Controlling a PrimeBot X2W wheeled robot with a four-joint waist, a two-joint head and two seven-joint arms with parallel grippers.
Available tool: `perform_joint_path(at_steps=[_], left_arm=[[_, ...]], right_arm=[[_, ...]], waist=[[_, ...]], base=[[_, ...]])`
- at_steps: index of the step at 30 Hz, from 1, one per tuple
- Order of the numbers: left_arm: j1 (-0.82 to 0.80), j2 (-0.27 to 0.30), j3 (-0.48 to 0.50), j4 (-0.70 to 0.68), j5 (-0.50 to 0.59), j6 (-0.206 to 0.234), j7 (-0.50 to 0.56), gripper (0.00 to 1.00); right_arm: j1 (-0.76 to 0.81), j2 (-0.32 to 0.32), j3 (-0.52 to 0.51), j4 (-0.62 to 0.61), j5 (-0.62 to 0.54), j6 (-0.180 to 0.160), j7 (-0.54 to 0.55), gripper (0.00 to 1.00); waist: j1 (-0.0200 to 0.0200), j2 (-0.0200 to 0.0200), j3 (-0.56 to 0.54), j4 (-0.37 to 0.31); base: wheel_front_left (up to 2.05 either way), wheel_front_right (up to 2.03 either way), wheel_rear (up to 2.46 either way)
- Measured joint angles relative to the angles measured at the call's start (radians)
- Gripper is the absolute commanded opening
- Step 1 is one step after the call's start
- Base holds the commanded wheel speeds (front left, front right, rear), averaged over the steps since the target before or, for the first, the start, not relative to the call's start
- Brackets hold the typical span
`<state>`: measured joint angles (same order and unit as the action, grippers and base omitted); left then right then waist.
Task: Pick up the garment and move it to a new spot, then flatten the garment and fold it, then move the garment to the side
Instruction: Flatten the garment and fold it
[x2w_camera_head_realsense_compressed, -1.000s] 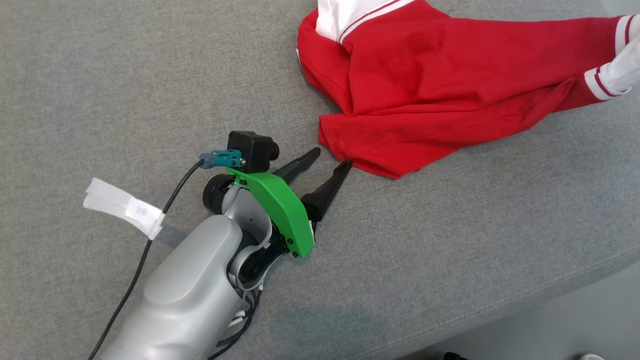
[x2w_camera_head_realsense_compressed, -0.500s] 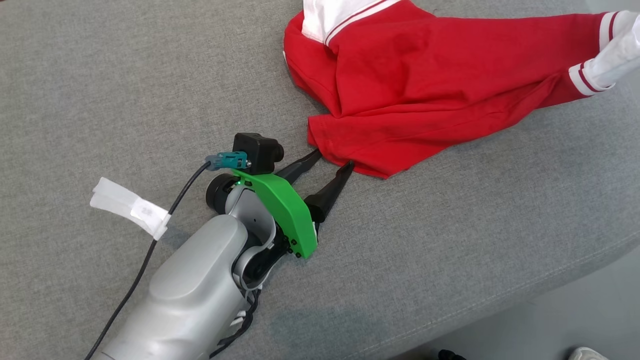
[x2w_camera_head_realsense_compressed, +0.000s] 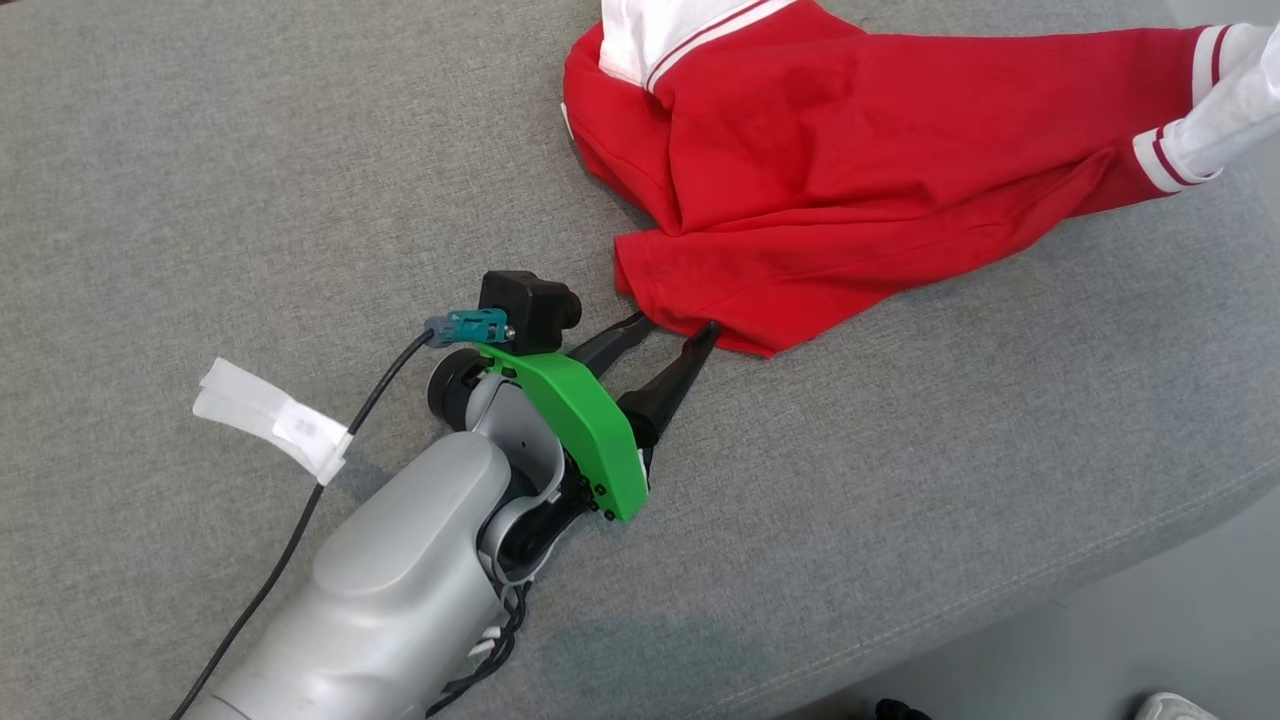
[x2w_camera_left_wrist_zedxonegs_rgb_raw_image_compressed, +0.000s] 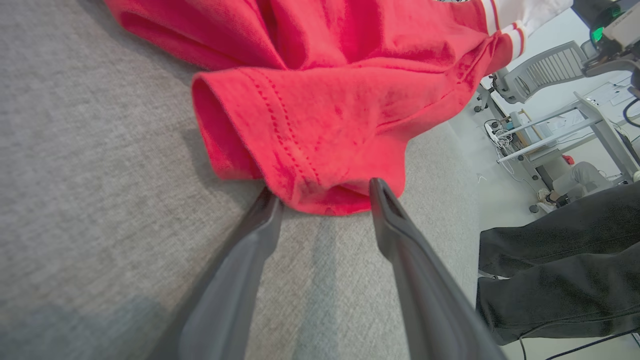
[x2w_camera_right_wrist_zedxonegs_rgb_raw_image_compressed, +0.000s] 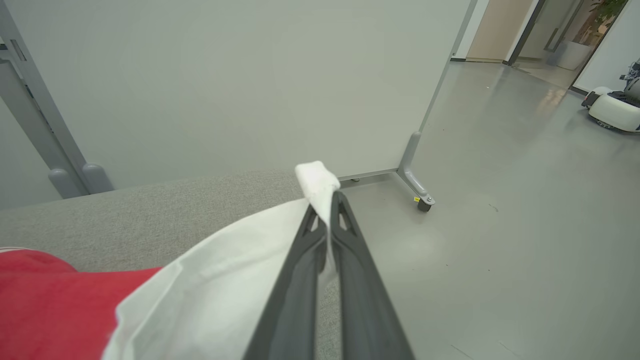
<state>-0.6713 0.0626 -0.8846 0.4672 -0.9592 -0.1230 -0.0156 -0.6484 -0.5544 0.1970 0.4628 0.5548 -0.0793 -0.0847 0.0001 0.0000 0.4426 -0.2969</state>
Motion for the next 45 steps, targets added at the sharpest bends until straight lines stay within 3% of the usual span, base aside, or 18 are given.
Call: perform_joint_path(at_steps=[5, 8, 17, 22, 25, 30, 36, 39, 45], left_arm=[[-0.007, 0.000, -0.024, -0.002, -0.019, 0.000, -0.012, 0.26], [-0.012, -0.001, -0.035, -0.007, -0.026, 0.000, -0.012, 0.01], [-0.016, -0.008, -0.096, -0.029, -0.083, 0.000, -0.017, 0.00], [-0.016, -0.001, -0.088, -0.097, -0.138, 0.000, -0.010, 0.00], [-0.035, 0.060, -0.043, -0.186, -0.162, -0.001, -0.013, 0.00], [-0.116, 0.246, 0.099, -0.340, -0.202, -0.001, -0.036, 0.00], [-0.152, 0.406, 0.187, -0.547, -0.241, -0.001, 0.014, 0.00], [-0.165, 0.479, 0.244, -0.673, -0.280, -0.002, 0.034, 0.00], [-0.167, 0.574, 0.331, -0.893, -0.409, 0.016, 0.109, 0.00]], right_arm=[[-0.002, 0.005, 0.000, 0.015, 0.000, 0.007, -0.009, 0.00], [-0.006, 0.006, 0.000, 0.024, 0.000, 0.008, -0.012, 0.00], [-0.008, -0.005, -0.003, 0.052, 0.000, 0.009, -0.030, 0.00], [-0.011, -0.001, 0.011, 0.026, -0.003, 0.038, -0.058, 0.00], [-0.036, 0.009, 0.011, -0.018, -0.001, 0.062, -0.087, 0.00], [-0.108, 0.001, -0.053, -0.121, 0.023, 0.073, -0.140, 0.00], [-0.120, 0.012, -0.121, -0.250, 0.180, 0.170, -0.144, 0.00], [-0.120, 0.020, -0.201, -0.337, 0.277, 0.176, -0.145, 0.00], [-0.082, -0.055, -0.293, -0.512, 0.412, 0.184, -0.105, 0.00]], waist=[[0.0000, 0.0000, -0.002, 0.005], [0.0000, 0.0000, -0.004, 0.008], [0.0000, 0.0000, -0.018, 0.031], [0.0000, 0.0000, -0.037, 0.047], [0.0000, 0.0000, -0.056, 0.055], [0.0000, 0.0000, -0.100, 0.070], [-0.0001, 0.0000, -0.172, 0.089], [-0.0001, 0.0000, -0.211, 0.097], [-0.0001, 0.0000, -0.294, 0.110]], base=[[0.00, 0.00, 0.00], [0.00, 0.00, 0.00], [0.00, 0.00, 0.00], [0.00, 0.00, 0.00], [0.00, 0.00, 0.00], [0.00, 0.00, 0.00], [0.00, 0.00, 0.00], [0.00, 0.00, 0.00], [0.00, 0.00, 0.00]])
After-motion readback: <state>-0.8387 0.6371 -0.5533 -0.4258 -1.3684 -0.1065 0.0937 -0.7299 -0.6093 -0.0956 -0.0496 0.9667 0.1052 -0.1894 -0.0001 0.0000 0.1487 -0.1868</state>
